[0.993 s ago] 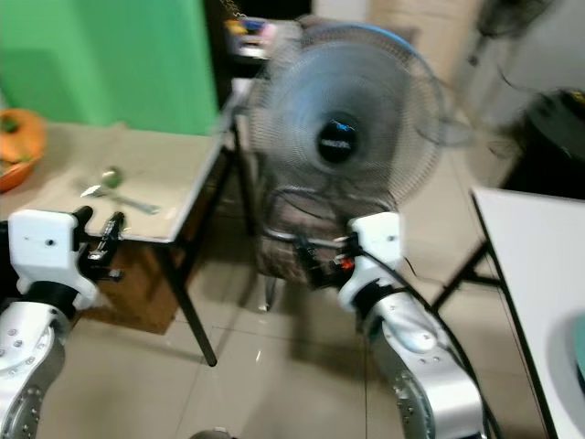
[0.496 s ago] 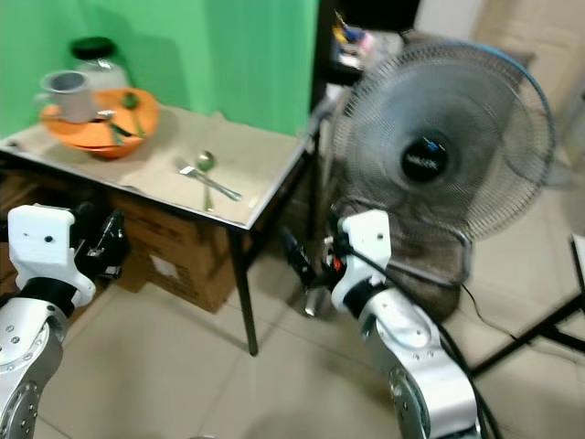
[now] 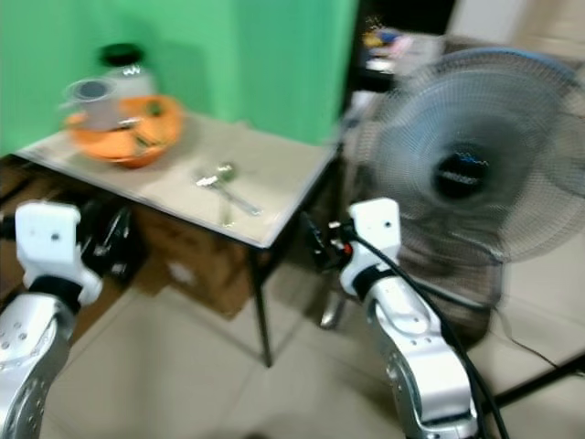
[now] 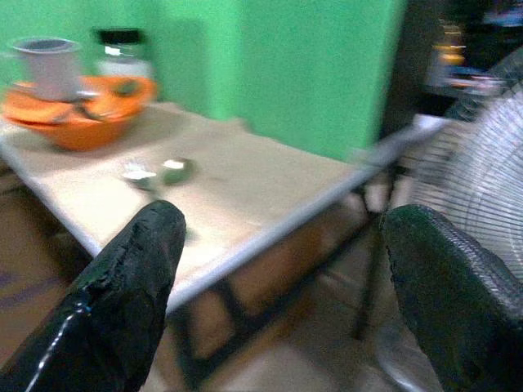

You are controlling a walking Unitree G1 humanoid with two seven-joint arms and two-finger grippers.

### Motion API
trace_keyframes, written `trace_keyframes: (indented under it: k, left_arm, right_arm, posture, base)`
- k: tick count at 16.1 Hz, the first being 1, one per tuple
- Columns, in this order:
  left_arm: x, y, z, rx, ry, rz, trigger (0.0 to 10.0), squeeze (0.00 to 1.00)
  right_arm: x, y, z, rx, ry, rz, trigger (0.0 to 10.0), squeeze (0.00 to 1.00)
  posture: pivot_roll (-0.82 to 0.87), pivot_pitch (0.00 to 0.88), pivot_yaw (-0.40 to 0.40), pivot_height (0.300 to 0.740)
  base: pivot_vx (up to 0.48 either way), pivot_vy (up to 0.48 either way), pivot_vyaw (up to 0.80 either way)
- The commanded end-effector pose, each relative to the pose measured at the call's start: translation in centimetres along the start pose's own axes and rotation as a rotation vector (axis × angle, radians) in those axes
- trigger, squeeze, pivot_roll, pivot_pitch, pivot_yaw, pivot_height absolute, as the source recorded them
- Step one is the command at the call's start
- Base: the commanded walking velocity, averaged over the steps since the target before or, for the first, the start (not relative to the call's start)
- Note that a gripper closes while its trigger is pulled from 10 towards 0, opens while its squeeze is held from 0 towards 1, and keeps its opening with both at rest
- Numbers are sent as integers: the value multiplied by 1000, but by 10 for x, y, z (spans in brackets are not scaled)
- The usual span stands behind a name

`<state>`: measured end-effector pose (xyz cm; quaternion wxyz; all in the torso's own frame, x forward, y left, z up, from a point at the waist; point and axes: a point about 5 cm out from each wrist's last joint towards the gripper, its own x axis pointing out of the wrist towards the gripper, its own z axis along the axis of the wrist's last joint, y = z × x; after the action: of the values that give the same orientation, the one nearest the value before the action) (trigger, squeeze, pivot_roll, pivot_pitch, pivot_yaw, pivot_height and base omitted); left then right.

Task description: Setting the table

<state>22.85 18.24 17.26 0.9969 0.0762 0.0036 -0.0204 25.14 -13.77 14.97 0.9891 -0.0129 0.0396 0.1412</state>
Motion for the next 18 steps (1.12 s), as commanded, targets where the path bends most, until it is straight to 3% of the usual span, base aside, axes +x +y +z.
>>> trace_keyframes:
  k: [1,4,10,12,18]
  left_arm:
    - [-2,2,1,15,0,3,10000,0]
    - [-3,0,0,21,3,-7,10000,0]
    - [-10,0,-3,41,33,-36,10000,0]
    - [-11,-1,-4,50,41,-60,10000,0]
    - [-12,-5,-6,52,50,-100,10000,0]
  right_arm:
    - [0,0,5,10,-23,13,10000,0]
    - [0,3,5,-2,-5,72,10000,0]
    - [1,7,8,6,-12,117,10000,0]
    - [3,5,7,51,-9,120,10000,0]
    - [9,7,9,21,-12,160,10000,0]
  posture:
    - [11,0,14,740]
    - [17,0,6,740]
    - [29,0,22,740]
    - [32,0,19,740]
    - [41,0,9,740]
  base:
    - [289,0,0]
    - [292,0,0]
    - [291,0,800]
    - [289,0,0]
    - [287,0,0]
